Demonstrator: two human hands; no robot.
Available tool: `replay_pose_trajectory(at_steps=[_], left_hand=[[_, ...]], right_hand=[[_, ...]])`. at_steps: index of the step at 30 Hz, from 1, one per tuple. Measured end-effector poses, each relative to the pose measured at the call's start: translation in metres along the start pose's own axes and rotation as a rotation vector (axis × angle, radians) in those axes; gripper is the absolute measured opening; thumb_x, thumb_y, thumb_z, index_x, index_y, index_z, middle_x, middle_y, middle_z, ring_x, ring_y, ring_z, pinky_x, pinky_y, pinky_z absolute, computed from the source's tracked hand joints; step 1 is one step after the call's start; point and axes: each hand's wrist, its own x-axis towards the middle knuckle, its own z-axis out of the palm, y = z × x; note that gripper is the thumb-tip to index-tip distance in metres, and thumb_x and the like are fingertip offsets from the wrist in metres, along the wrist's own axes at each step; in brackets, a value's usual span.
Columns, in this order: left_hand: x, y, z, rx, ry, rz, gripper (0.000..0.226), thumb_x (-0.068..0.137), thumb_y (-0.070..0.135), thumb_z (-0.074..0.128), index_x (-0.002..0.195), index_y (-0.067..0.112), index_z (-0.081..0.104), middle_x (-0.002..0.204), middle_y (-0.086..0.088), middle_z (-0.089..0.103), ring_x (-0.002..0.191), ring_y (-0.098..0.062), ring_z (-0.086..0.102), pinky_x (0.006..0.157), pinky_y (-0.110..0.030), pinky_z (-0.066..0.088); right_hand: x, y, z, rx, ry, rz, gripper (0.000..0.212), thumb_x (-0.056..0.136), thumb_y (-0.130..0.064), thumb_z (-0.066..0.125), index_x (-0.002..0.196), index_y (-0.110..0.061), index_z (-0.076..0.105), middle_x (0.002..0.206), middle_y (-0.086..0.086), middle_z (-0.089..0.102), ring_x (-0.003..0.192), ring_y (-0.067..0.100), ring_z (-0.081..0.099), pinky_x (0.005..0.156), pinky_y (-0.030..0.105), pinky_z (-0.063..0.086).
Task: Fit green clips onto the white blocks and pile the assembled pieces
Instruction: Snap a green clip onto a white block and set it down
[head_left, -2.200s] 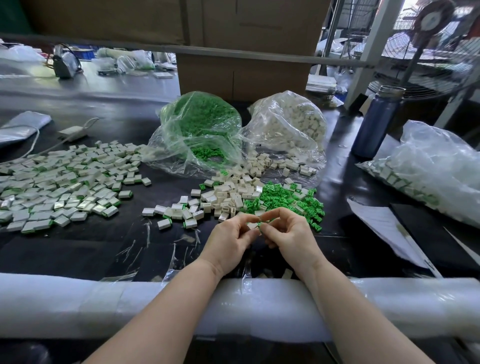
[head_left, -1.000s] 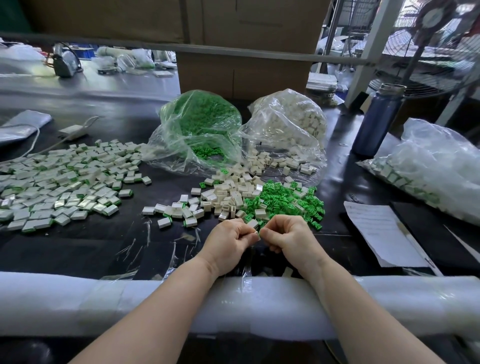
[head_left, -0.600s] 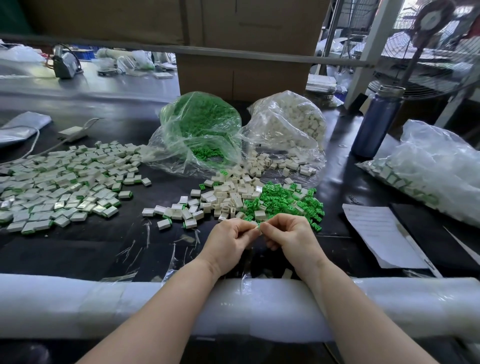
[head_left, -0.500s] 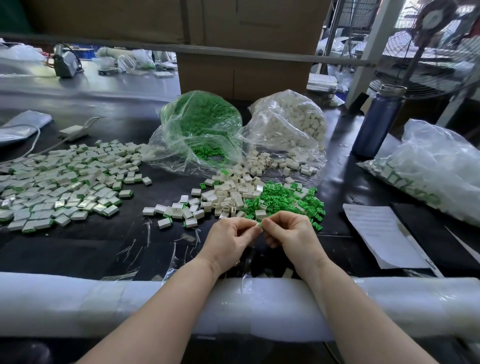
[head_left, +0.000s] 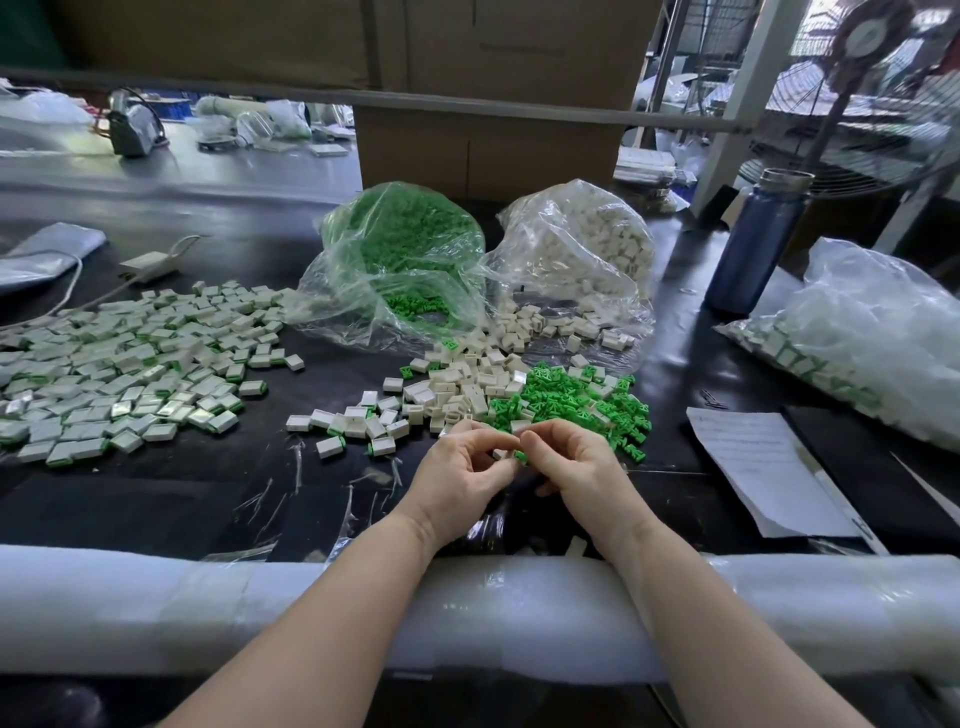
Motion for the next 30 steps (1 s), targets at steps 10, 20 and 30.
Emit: replay_pose_trajectory(at_steps=[10, 20, 30], left_hand=[[-0.0011, 0.0019, 0.0006, 0.028, -0.059, -0.009, 0.011, 0.082, 0.003, 0.065, 0.086, 0.012, 0.069, 0.103, -0.002, 0.044, 0.068, -0.010, 0.047, 0.068, -0.010, 0.045], [-0.0018, 0.0047, 0.0005, -0.006, -0.075, -0.011, 0.015, 0.082, 0.004, 0.065, 0.086, 0.018, 0.067, 0.102, -0.001, 0.044, 0.068, -0.013, 0.045, 0.068, -0.010, 0.044], [-0.0013, -0.0005, 0.0000, 0.106, -0.140, 0.041, 0.022, 0.083, 0.005, 0.061, 0.079, 0.027, 0.062, 0.097, 0.006, 0.042, 0.064, -0.009, 0.044, 0.069, -0.016, 0.045]], right_hand=[[-0.0008, -0.0044, -0.0025, -0.029, -0.158, 0.009, 0.018, 0.090, -0.013, 0.058, 0.077, -0.019, 0.069, 0.060, -0.005, 0.060, 0.056, 0.000, 0.052, 0.056, 0.012, 0.043], [-0.0016, -0.0031, -0.0030, 0.036, -0.184, 0.034, 0.007, 0.090, -0.013, 0.056, 0.085, -0.013, 0.061, 0.067, -0.002, 0.063, 0.061, 0.004, 0.058, 0.060, 0.016, 0.046], [-0.0028, -0.0056, -0.0019, 0.026, -0.167, 0.030, 0.021, 0.089, -0.008, 0.057, 0.075, -0.017, 0.069, 0.057, -0.005, 0.059, 0.054, 0.004, 0.049, 0.055, 0.015, 0.041]])
